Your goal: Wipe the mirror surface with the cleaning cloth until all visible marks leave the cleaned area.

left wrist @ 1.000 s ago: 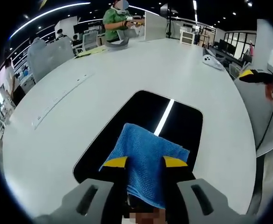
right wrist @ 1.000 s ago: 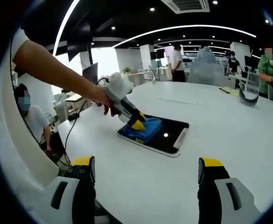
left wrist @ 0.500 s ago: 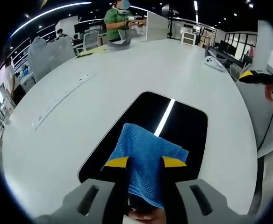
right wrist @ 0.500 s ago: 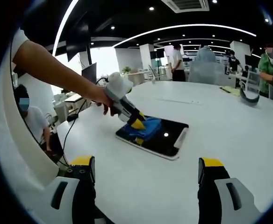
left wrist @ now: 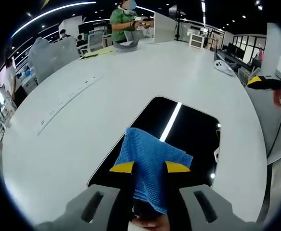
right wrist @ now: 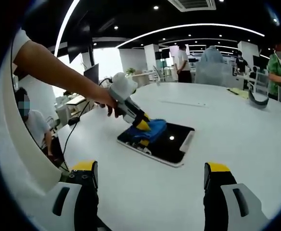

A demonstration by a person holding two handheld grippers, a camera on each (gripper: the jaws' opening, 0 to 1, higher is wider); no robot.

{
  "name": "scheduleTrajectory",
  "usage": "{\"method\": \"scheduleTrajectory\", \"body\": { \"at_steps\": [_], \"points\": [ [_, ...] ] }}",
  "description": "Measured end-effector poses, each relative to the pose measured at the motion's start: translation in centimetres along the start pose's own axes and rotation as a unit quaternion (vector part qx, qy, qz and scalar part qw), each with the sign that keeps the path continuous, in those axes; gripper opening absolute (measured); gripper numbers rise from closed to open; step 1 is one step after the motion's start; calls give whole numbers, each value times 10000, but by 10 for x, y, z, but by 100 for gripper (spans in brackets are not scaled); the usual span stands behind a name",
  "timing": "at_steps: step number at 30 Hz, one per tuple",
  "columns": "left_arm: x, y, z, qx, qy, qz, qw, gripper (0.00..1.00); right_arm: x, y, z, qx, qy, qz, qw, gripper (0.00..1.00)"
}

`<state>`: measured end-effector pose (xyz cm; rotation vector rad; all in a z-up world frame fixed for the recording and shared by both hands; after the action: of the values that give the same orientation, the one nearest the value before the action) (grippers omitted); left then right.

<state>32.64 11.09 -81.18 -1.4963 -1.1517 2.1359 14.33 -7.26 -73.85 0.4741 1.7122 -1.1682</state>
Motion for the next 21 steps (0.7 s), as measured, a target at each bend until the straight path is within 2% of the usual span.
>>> {"method": "scheduleTrajectory", "body": {
  "at_steps": [21],
  "points": [
    [-9, 4, -22, 3, 29, -42, 10000, 21, -4, 8, 14, 84, 85, -13, 9999, 91]
  ]
}}
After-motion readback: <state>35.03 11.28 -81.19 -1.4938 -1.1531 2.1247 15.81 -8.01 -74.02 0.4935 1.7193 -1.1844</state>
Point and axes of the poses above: the point that each gripper's makers call its tool centre point, and the gripper's own axes: y roughly forward along the fingers, z roughly to its right, x roughly out of its underside, the point moved 4 cm from there along -y, roughly backward along the fingers, and after that the axes turned 8 degrees about x, right-handed, at the moved point
